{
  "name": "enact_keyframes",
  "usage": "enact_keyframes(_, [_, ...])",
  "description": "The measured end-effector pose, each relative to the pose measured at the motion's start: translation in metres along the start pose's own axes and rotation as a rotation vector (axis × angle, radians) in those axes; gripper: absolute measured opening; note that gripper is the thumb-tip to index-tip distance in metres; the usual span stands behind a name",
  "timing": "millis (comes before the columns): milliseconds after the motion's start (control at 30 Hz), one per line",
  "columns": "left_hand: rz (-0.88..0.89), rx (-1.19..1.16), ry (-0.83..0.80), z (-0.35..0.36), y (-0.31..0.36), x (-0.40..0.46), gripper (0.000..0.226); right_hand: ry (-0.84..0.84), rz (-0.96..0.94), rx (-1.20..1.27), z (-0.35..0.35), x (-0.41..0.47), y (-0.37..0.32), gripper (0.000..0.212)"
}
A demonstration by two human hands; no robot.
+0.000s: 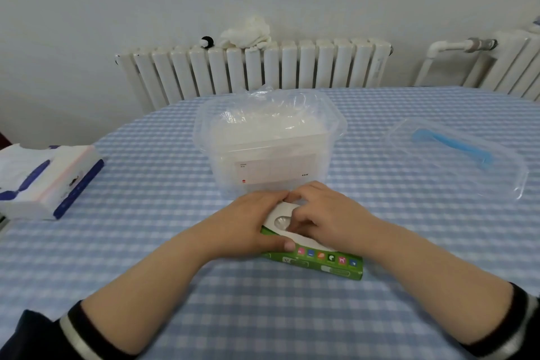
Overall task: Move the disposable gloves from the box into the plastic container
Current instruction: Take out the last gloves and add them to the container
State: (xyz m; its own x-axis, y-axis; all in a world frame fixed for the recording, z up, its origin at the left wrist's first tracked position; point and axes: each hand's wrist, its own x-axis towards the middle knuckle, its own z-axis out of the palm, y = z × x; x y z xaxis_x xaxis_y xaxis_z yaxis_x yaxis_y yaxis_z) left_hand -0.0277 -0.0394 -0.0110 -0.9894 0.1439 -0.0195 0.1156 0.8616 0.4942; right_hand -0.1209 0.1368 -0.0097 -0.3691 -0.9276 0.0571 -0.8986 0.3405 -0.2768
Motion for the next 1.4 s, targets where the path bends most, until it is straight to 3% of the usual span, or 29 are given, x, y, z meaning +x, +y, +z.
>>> enact_keyframes(133, [-0.056,-0.067,-0.056,0.002,-0.004,-0.002,0.087,0.063,0.03,0.236,-0.005,-0.004,0.004,0.015])
enact_keyframes(200, [-0.07,-0.079,-0.072,0.003,-0.006,-0.001,0.092,0.188,0.086,0.457,-0.019,-0.007,0.001,0.016])
enact_keyframes(367, [-0.058,-0.037,-0.072,-0.003,0.001,-0.003,0.064,0.531,0.265,1.159,-0.058,-0.016,-0.009,0.03])
enact_keyframes(467, [-0.104,-0.263,-0.05,-0.014,0.005,-0.006,0.051,0.509,0.326,1.32,-0.066,-0.018,-0.011,0.024])
enact_keyframes(534, [-0.028,-0.549,0.026,-0.026,0.012,-0.007,0.061,0.46,0.356,1.441,-0.065,-0.018,-0.011,0.013])
enact_keyframes(600, [0.034,-0.737,0.125,-0.037,0.021,-0.007,0.082,0.346,0.329,1.605,-0.065,-0.021,-0.011,0.046])
enact_keyframes(634, [0.057,-0.726,0.185,-0.042,0.026,-0.008,0.091,0.312,0.325,1.647,-0.066,-0.022,-0.016,0.049])
enact_keyframes(734, [0.17,-0.443,0.396,-0.054,0.044,-0.008,0.092,0.267,0.385,1.701,-0.06,-0.019,-0.015,0.021])
enact_keyframes(801, [0.251,-0.345,0.517,-0.06,0.057,-0.005,0.061,0.214,0.419,1.764,-0.054,-0.015,-0.016,0.025])
enact_keyframes(901, [0.069,-0.424,0.637,-0.073,0.07,0.007,0.008,0.172,0.562,1.812,-0.052,-0.012,-0.017,0.039])
enact_keyframes(1034, [-0.116,-0.479,0.681,-0.101,0.065,0.037,0.01,0.075,0.622,1.933,-0.055,-0.012,-0.02,0.037])
enact_keyframes(1168, [-0.224,-0.393,0.681,-0.127,0.04,0.069,0.011,0.025,0.652,2.012,-0.044,-0.011,-0.021,0.052])
enact_keyframes(1301, [-0.382,-0.294,0.647,-0.14,0.012,0.09,0.024,-0.059,0.555,1.798,-0.048,-0.014,-0.033,0.039])
enact_keyframes(1401, [-0.443,0.036,0.587,-0.137,-0.002,0.094,0.032,0.153,0.257,1.476,-0.061,-0.014,-0.045,0.033])
